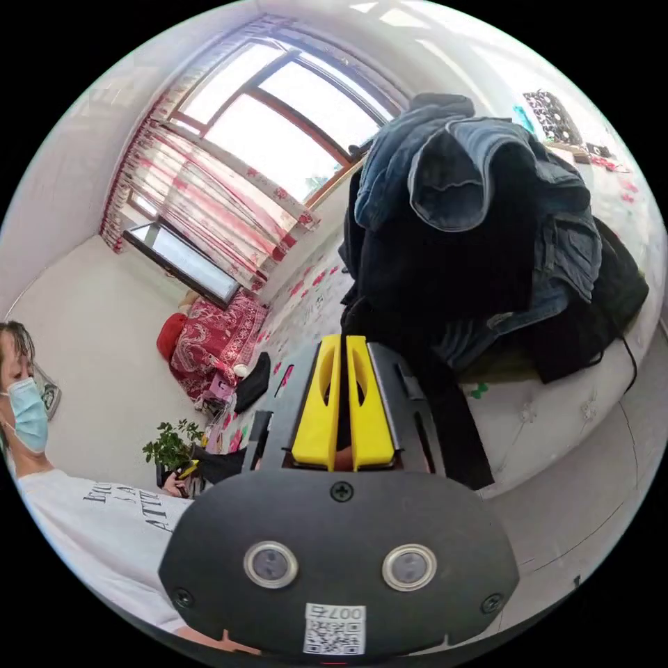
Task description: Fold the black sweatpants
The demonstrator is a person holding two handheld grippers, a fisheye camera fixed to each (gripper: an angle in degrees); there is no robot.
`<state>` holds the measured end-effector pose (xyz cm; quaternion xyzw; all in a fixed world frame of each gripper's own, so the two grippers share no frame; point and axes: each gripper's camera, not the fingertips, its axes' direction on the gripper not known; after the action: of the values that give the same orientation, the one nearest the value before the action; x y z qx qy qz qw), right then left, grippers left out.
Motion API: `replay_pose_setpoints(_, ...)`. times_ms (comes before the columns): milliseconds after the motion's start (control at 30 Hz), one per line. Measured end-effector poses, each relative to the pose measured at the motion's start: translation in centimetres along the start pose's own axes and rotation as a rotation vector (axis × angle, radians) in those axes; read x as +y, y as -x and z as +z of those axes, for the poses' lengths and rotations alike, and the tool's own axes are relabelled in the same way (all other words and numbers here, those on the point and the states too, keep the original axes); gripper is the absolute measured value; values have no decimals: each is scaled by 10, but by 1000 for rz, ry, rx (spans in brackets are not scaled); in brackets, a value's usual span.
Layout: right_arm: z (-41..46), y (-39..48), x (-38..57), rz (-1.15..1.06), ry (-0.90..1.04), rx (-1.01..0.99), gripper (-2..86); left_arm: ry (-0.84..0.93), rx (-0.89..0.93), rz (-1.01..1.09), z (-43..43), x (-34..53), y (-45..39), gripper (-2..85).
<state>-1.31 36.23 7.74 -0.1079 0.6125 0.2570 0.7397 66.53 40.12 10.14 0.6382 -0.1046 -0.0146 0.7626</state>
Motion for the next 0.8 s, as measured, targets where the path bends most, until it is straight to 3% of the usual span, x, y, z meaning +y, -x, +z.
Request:
replay_pose_setpoints(67,-14,19,5,-104,-77,5,-3,-2,12,19,-2,4,5,11)
replay_pose_setpoints(200,-9,-8,37,-74,-57,93,-3,111,-91,-7,25,31,49,10)
replay_pose_setpoints(333,45,-84,93,112,166,309,-2,231,-178,-112,67,63,104,10)
replay_pose_setpoints(433,85,-125,127,246,313,354,-1,281,-232,-158,91,81,133,11)
replay_pose_setpoints(533,107,-133,137,286,333,384,1,276,-232,-173,102,84,148,12)
replay_pose_setpoints(700,133,-128,133,220,377,479,20,348,-340,-53,130,85,151,23)
replay_pose_setpoints(800,146,-106,135,148,325,614,50,321,-338,-94,137,100,165,30)
